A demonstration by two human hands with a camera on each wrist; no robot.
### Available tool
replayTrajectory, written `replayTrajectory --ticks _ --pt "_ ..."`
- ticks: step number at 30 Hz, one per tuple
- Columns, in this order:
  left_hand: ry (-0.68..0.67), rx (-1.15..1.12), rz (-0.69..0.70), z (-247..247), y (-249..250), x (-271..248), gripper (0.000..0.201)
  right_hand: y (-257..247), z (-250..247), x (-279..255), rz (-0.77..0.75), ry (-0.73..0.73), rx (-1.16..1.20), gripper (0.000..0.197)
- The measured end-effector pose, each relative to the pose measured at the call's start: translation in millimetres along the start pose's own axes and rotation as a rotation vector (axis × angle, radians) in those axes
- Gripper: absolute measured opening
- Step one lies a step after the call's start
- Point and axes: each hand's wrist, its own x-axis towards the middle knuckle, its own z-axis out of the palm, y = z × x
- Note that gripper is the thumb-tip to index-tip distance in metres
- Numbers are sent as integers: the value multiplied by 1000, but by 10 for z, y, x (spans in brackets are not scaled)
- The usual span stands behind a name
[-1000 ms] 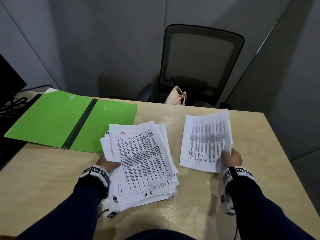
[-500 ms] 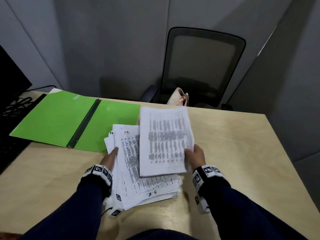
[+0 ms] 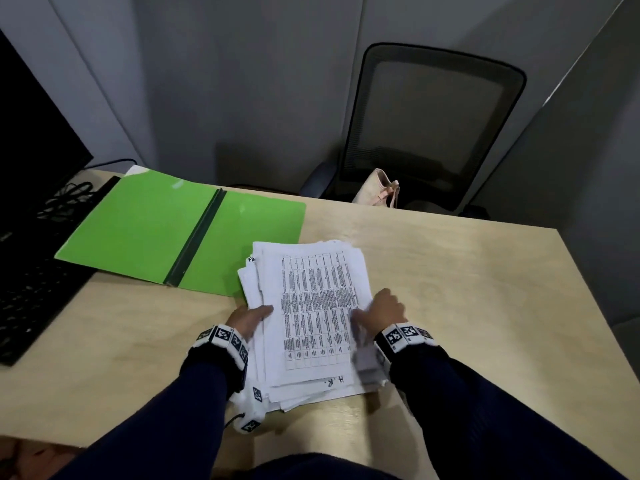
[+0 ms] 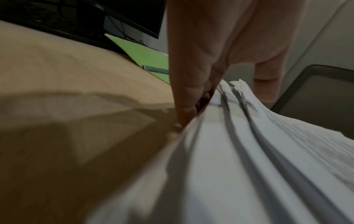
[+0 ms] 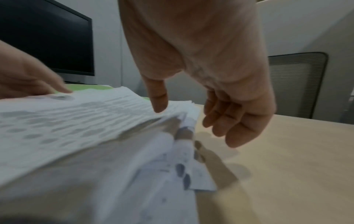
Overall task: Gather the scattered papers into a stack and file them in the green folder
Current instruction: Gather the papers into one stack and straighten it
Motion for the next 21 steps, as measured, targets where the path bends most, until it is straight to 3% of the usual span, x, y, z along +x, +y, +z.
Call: replayTrajectory --ticks 2,3,7,8,10,13,18,21 --pt "-41 50 6 -115 -297 544 130 -49 -68 63 49 77 -19 63" --pt "-44 88 -6 -151 -456 864 137 -54 -81 107 64 58 -23 62" --pt "-70 102 -18 -210 -616 1323 137 -207 1 121 77 -123 -29 66" --pt "-83 115 -29 -169 -503 1116 136 -257 60 91 86 -137 -63 67" --pt "-82 129 -12 -145 -127 522 119 -357 157 30 101 -101 -134 71" --pt "-63 107 39 -138 217 6 65 -391 268 7 99 -106 -144 80" --pt "-83 111 99 -109 369 75 53 -352 230 -59 72 -87 -129 83" --pt "-170 124 227 -96 503 10 50 -246 154 19 95 -65 94 91"
